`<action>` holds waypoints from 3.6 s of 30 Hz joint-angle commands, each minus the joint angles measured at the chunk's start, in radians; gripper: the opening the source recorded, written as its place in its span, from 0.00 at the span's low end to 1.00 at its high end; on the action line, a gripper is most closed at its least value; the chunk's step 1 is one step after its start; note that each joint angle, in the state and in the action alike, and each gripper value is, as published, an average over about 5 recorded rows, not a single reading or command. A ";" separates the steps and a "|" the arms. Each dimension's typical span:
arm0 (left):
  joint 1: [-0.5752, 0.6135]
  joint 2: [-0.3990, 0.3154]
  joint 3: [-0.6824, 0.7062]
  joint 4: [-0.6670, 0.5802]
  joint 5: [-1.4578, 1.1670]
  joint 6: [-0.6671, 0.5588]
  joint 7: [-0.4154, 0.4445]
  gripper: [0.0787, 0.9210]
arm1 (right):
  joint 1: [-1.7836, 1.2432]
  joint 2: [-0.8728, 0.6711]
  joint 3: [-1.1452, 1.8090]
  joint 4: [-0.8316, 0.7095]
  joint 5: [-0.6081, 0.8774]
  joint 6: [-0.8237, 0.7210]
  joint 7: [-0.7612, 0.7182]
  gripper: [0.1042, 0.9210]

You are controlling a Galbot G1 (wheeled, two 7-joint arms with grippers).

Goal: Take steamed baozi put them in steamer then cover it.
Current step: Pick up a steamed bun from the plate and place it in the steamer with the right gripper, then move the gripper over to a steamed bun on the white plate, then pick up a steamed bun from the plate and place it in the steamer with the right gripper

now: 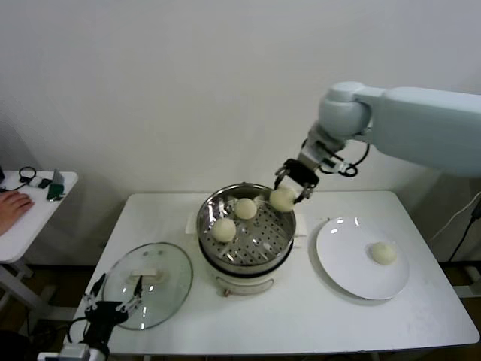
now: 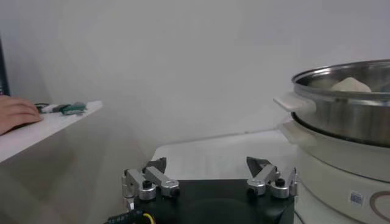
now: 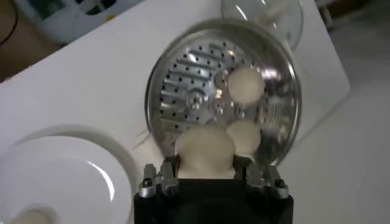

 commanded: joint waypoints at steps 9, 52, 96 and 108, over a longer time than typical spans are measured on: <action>0.004 0.000 -0.006 -0.007 -0.006 0.000 -0.001 0.88 | -0.245 0.216 -0.003 0.045 -0.313 0.094 0.092 0.61; -0.019 0.003 0.010 -0.004 -0.002 0.010 0.012 0.88 | -0.029 -0.519 -0.378 -0.242 0.106 -0.350 0.008 0.88; 0.010 -0.007 0.000 0.005 0.013 -0.001 0.009 0.88 | -0.765 -0.330 0.379 -0.655 -0.147 -0.299 0.051 0.68; -0.011 0.003 0.004 0.010 0.008 0.006 0.011 0.88 | 0.032 -0.270 -0.207 -0.336 0.288 -0.376 -0.001 0.60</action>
